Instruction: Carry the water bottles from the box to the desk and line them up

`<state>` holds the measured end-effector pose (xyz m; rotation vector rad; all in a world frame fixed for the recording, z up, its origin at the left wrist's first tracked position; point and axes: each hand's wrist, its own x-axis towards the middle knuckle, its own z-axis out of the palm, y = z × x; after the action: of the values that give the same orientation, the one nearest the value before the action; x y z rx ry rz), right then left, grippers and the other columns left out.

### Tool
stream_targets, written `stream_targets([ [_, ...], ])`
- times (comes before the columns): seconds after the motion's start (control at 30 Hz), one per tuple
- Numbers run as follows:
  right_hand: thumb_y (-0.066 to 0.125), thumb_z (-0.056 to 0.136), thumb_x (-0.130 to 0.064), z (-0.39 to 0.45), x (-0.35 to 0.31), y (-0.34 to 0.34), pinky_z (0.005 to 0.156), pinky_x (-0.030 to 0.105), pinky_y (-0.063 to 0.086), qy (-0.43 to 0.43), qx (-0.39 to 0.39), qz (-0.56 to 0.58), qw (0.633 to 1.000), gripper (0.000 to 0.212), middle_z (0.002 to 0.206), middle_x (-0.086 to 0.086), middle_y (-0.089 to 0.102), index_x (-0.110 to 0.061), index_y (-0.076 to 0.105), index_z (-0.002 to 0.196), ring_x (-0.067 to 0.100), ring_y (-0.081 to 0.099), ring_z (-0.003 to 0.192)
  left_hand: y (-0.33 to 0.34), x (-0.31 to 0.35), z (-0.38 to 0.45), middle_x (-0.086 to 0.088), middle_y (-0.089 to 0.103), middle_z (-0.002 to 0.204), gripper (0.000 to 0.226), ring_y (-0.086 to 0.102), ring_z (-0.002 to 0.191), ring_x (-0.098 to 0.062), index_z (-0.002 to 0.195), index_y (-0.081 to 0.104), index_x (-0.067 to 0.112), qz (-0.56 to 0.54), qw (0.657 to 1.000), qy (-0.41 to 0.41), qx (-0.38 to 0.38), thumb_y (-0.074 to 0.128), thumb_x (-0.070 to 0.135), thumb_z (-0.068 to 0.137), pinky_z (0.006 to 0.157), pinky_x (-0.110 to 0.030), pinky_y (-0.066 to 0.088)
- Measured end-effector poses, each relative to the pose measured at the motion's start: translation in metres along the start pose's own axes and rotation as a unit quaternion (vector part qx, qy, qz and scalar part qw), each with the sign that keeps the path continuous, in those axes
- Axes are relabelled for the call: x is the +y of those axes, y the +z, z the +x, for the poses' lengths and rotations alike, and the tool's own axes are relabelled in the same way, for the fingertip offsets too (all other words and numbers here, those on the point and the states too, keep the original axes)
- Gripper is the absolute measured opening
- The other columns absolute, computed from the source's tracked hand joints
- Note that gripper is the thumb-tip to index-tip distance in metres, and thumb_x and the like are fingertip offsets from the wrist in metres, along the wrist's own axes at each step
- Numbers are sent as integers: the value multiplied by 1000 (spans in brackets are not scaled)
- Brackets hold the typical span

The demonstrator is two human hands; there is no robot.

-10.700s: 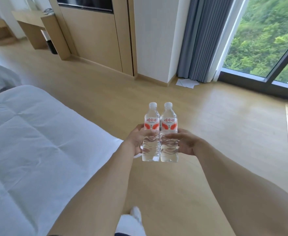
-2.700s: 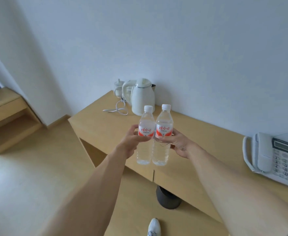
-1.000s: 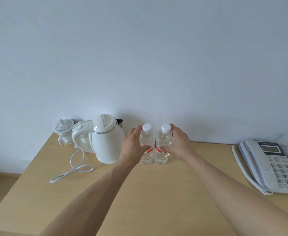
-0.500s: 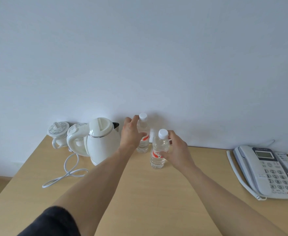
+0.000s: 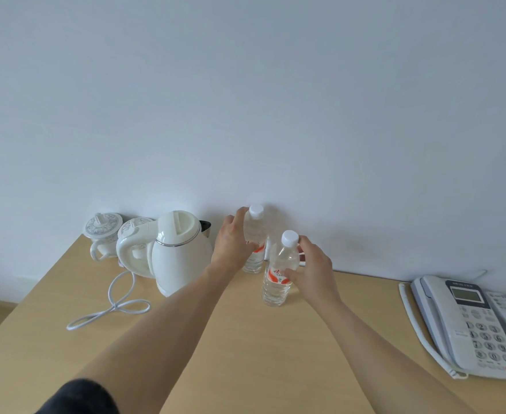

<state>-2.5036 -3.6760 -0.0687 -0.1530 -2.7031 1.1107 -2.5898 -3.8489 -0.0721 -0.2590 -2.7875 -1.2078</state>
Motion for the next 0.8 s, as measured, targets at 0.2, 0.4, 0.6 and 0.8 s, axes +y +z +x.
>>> stream_targets([
  [0.2, 82, 76, -7, 26, -2, 5, 89, 40, 50, 9, 24, 0, 1000, 57, 112, 2, 62, -18, 56, 126, 22, 59, 105, -5, -5, -6, -16, 65, 112, 62, 60, 104, -31, 141, 37, 14, 42, 998, -32, -23, 56, -7, 86, 84, -50, 54],
  [0.4, 83, 76, -7, 51, -4, 16, 89, 41, 49, 12, 48, -2, 999, 54, 113, 7, 63, -11, 57, 123, 26, 60, 108, -8, -7, -7, -19, 69, 100, 64, 67, 94, -32, 138, 42, 24, -7, 999, -29, -42, 56, -8, 84, 79, -51, 57],
  [0.6, 84, 75, -8, 53, 2, 21, 93, 39, 47, 5, 57, -19, 998, 61, 119, 9, 61, -10, 56, 129, 27, 58, 112, -11, -10, -6, -7, 73, 101, 67, 70, 94, -25, 135, 40, 36, -59, 994, -40, -76, 54, -5, 84, 84, -47, 58],
  [0.8, 87, 74, -12, 50, 0, 21, 85, 29, 42, 25, 60, -9, 998, 65, 112, 8, 57, -15, 53, 130, 24, 56, 104, -16, -10, -6, -6, 73, 104, 69, 69, 94, -25, 136, 35, 42, -58, 992, -43, -107, 50, -4, 85, 88, -49, 57],
])
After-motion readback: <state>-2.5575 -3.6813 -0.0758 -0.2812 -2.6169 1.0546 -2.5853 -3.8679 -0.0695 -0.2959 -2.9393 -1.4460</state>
